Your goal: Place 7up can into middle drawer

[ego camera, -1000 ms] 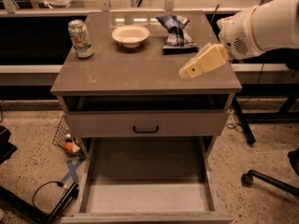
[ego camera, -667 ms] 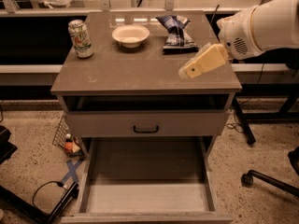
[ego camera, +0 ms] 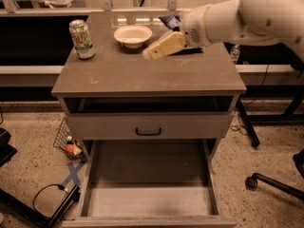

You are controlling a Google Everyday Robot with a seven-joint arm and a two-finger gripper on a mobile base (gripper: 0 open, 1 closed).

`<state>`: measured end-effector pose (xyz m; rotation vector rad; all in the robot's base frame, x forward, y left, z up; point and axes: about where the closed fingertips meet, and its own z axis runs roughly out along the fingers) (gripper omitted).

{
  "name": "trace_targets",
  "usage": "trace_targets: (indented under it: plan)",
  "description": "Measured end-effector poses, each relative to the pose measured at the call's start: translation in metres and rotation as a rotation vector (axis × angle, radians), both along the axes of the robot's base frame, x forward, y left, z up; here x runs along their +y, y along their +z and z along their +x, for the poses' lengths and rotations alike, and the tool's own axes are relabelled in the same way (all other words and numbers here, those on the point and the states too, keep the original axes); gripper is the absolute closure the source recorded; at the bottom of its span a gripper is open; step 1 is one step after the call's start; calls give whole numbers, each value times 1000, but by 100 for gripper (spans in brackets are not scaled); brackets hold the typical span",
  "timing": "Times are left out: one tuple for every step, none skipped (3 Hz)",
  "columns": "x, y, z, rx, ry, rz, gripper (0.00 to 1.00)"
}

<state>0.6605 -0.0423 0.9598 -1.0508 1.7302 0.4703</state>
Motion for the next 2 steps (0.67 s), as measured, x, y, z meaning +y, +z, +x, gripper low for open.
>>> trace_targets:
  plan:
    - [63,-6,45,-21,90,89,0]
    - [117,-17,71,-17,156,125,0]
